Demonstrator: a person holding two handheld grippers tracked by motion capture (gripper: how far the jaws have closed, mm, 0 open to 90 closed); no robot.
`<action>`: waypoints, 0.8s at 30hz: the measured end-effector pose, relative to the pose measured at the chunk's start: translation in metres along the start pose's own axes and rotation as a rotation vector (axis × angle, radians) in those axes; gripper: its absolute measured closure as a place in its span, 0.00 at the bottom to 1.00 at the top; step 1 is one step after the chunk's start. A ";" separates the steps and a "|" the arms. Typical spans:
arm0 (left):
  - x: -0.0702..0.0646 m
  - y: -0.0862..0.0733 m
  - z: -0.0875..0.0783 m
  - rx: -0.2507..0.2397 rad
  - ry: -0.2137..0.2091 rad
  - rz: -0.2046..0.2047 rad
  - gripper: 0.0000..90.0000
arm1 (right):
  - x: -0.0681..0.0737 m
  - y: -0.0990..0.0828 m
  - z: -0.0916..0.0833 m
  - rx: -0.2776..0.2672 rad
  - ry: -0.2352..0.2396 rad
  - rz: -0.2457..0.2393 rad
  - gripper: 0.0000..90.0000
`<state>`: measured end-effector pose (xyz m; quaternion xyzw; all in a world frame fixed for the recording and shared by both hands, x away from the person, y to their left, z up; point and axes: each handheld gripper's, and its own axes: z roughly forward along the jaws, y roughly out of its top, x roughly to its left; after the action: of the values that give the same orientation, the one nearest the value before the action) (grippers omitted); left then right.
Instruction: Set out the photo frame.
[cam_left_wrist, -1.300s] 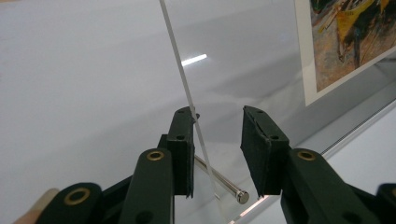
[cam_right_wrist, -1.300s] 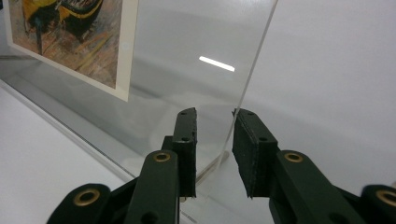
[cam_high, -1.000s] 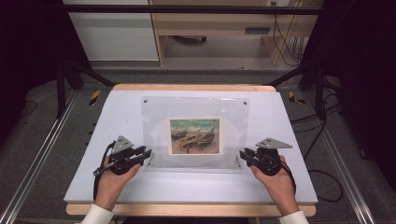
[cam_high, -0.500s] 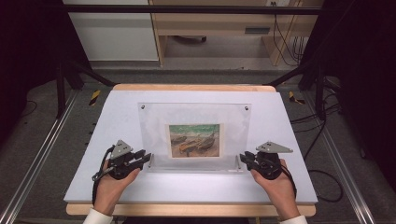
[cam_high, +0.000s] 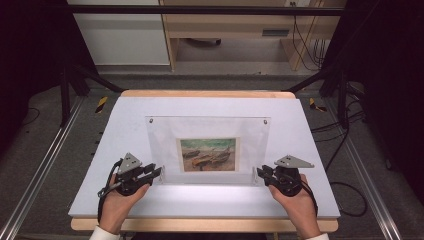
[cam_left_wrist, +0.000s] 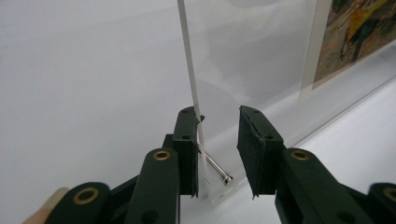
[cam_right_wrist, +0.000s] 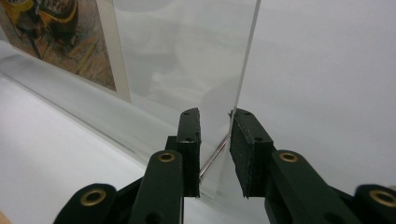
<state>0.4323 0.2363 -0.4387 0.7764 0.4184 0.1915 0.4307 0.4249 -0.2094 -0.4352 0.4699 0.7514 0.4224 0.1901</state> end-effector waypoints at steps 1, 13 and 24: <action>0.000 0.000 0.000 0.000 -0.001 0.000 0.76 | 0.000 -0.001 0.000 0.000 0.000 -0.006 0.82; -0.004 -0.007 -0.001 0.001 -0.012 0.030 0.71 | 0.003 -0.010 -0.001 0.008 0.019 -0.010 0.78; 0.027 -0.015 -0.035 -0.078 0.153 0.016 0.34 | -0.003 -0.020 -0.012 -0.015 -0.132 -0.072 0.40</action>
<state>0.4170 0.2803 -0.4333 0.7454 0.4361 0.2701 0.4258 0.4072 -0.2216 -0.4451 0.4677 0.7505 0.3892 0.2578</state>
